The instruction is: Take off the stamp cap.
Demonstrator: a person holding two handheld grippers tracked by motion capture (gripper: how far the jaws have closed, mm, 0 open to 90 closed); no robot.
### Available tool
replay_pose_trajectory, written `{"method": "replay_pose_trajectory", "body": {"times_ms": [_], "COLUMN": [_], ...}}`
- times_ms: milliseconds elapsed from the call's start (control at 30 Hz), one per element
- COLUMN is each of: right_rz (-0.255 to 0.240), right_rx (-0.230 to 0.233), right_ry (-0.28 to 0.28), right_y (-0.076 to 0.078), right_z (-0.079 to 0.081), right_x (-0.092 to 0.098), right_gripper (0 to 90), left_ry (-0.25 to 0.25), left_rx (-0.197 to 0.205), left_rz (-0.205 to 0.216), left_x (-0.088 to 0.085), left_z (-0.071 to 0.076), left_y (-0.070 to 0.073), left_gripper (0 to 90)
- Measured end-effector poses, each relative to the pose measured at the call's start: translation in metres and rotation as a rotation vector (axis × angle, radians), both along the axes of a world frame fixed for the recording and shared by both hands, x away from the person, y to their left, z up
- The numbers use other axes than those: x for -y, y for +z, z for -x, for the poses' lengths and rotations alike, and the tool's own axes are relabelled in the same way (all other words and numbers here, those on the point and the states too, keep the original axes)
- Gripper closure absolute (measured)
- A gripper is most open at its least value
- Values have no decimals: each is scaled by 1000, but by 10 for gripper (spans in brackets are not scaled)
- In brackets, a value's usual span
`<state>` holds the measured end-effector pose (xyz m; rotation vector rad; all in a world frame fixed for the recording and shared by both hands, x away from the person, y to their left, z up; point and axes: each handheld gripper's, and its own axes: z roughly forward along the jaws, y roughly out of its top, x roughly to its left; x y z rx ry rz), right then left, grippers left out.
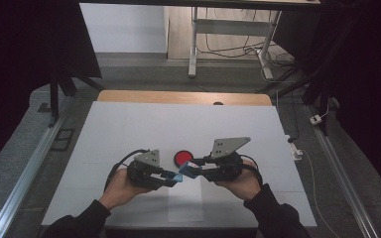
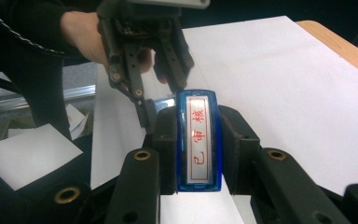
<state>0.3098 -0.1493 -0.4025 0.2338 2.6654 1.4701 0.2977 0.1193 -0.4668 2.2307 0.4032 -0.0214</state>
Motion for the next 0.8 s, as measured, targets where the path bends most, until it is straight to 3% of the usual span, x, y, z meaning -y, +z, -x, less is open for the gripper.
{"method": "replay_pose_trajectory", "body": {"times_ms": [300, 567, 800], "right_rz": [3, 9, 19], "right_rx": [16, 26, 25], "right_ry": [-32, -55, -68], "right_y": [0, 0, -1], "right_z": [1, 1, 1], "right_x": [1, 2, 1], "right_gripper": [702, 701, 701], "left_ry": [74, 125, 184], "left_rx": [19, 1, 37], "left_rz": [-17, -1, -6], "left_x": [-12, -28, -44], "left_z": [9, 19, 34], "left_y": [3, 4, 3], "left_gripper": [688, 689, 688]}}
